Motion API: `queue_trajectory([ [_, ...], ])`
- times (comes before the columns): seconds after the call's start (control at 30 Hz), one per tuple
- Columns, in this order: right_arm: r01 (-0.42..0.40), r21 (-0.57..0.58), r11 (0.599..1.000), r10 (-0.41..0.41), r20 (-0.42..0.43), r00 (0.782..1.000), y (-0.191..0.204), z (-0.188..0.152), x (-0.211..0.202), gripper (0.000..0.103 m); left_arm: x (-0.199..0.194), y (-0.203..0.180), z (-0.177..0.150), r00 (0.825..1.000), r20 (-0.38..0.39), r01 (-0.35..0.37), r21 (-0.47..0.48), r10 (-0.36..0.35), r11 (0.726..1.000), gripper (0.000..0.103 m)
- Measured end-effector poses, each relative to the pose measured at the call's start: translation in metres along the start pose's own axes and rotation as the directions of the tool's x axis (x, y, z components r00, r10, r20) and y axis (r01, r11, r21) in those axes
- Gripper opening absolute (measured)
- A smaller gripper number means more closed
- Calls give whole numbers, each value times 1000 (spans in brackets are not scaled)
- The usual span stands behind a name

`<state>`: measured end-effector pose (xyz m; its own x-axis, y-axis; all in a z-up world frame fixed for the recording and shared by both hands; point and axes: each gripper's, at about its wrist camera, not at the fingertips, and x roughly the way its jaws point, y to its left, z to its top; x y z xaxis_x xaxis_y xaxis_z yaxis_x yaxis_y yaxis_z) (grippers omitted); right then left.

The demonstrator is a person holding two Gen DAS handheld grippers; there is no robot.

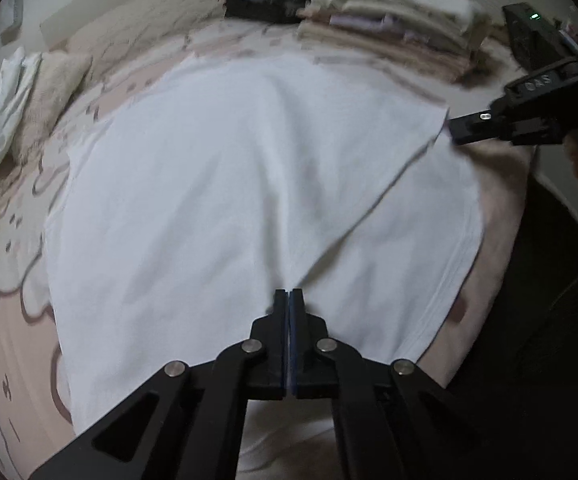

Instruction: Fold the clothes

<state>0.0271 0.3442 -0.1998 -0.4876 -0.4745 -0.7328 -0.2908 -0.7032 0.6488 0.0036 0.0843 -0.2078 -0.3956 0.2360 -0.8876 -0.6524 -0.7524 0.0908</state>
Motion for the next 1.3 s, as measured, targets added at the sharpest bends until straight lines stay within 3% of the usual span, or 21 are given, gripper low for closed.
queue_trajectory([
  [0.17, 38, -23, 999, -36, 55, 998, -2, -8, -11, 5, -2, -3, -10, 1000, 9, 10, -16, -9, 1000, 1],
  [0.23, 59, -17, 998, -57, 97, 994, -4, -5, -20, 29, -5, 0, -9, 1000, 14, 16, -45, -15, 999, 1],
  [0.27, 74, -2, 997, -73, 113, 991, -7, -2, -23, 68, -10, 4, -9, 999, 26, 29, -78, -27, 997, 1],
  [0.3, 83, 6, 996, -84, 126, 988, -9, 0, -25, 74, -15, 9, -10, 998, 40, 43, -109, -39, 993, 1],
  [0.37, 75, 16, 997, -77, 140, 987, -15, 6, -25, 74, -30, 22, -11, 995, 82, 74, -182, -59, 981, 1],
  [0.5, -32, 145, 989, 14, 126, 992, -43, 14, -14, 43, -60, 62, -21, 986, 160, 95, -343, -41, 934, 3],
  [0.6, -111, 240, 964, 83, 123, 989, -64, 20, -5, 30, -63, 88, -29, 990, 135, 25, -429, 37, 903, 14],
  [0.7, -144, 273, 951, 116, 114, 987, -71, 24, 2, 27, -53, 104, -36, 994, 87, -22, -484, 73, 875, 14],
  [0.77, -115, 225, 968, 99, 81, 992, -61, 25, 7, 27, -44, 107, -40, 995, 63, -33, -503, 75, 864, 14],
  [0.87, -71, 164, 984, 66, 38, 997, -49, 29, 12, 26, -24, 100, -42, 995, -5, -91, -479, 101, 873, 14],
  [0.9, -50, 145, 988, 46, 28, 999, -46, 30, 13, 13, -16, 99, -44, 992, -41, -126, -465, 120, 876, 14],
  [1.0, 59, 47, 997, -60, 23, 998, -28, 34, 6, 8, -9, 96, -49, 984, -84, -178, -433, 157, 884, 14],
  [1.17, 239, -139, 961, -231, 71, 970, 0, 34, -12, 8, -10, 93, -56, 975, -103, -224, -391, 199, 893, 15],
  [1.3, 322, -211, 923, -319, 47, 947, -8, 28, 10, 8, -11, 88, -60, 962, -119, -272, -327, 246, 905, 15],
])
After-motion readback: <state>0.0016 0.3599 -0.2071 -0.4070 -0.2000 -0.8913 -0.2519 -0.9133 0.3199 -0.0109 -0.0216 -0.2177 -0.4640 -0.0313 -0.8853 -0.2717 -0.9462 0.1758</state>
